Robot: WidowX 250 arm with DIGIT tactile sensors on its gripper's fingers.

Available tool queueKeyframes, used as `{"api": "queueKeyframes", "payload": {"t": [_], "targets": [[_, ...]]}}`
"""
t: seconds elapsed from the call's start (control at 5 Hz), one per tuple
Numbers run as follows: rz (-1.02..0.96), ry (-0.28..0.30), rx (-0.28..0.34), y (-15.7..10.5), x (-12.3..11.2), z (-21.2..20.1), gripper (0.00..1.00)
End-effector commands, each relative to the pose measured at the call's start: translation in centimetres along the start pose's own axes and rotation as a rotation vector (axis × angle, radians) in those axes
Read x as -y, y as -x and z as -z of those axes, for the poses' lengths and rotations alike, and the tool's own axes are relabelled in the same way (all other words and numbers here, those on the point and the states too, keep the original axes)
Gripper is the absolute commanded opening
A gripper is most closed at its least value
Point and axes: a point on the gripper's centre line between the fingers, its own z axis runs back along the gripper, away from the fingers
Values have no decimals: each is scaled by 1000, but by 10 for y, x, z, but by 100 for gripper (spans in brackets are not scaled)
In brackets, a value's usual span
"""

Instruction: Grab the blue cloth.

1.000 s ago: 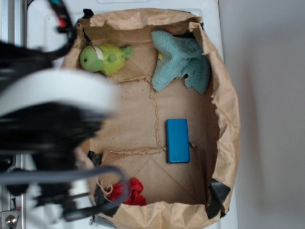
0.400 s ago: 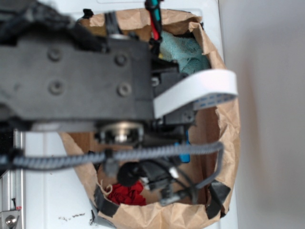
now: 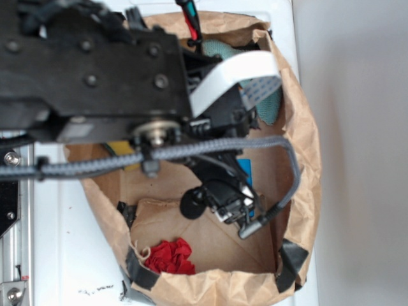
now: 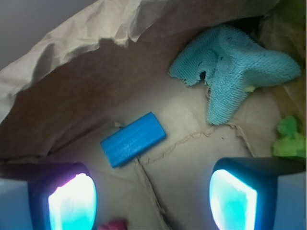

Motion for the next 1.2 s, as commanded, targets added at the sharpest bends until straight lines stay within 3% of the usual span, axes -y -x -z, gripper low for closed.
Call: {"api": "queueKeyframes", "payload": {"t": [0.0, 0.4, 0.6, 1.0], "targets": [[-8, -17, 35, -16, -2, -9, 100], [-8, -17, 35, -16, -2, -9, 100], [-15, -52, -17, -11, -15, 2, 100], [-47, -93, 16, -22, -38, 22, 100]]}}
